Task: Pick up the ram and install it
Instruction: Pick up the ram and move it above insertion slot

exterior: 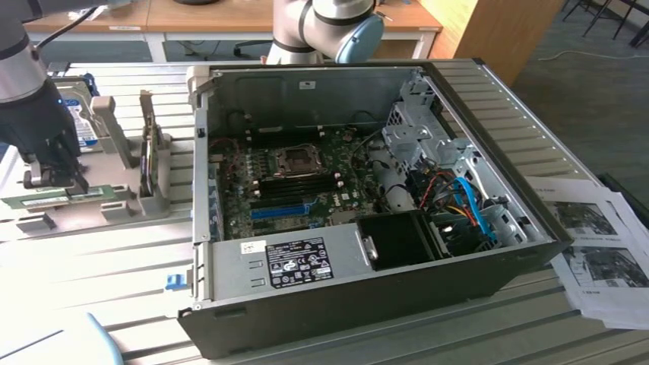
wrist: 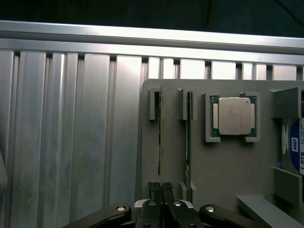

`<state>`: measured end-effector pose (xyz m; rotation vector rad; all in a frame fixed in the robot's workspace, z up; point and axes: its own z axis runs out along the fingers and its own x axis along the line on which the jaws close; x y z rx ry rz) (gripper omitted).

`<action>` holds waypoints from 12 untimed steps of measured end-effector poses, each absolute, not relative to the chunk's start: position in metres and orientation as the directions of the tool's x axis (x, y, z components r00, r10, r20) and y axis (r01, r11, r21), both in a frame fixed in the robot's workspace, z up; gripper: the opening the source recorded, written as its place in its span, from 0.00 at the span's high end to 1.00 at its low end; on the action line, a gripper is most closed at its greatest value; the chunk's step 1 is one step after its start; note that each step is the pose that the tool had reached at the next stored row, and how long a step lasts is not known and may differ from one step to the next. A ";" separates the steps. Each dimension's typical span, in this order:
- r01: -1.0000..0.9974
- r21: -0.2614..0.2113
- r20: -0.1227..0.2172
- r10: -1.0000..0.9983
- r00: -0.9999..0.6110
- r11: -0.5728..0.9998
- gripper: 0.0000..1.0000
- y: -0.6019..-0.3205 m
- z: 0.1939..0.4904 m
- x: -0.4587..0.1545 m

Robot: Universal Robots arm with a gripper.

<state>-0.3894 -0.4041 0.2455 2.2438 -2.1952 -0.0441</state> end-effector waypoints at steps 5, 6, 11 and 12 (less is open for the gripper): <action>-1.000 0.021 -0.019 -1.000 0.022 -0.022 0.89 -0.404 0.251 -0.389; -1.000 0.021 -0.019 -1.000 0.022 -0.022 0.89 -0.404 0.253 -0.389; -1.000 0.021 -0.019 -1.000 0.022 -0.022 0.89 -0.404 0.258 -0.389; -1.000 0.021 -0.019 -1.000 0.022 -0.022 0.89 -0.404 0.260 -0.389</action>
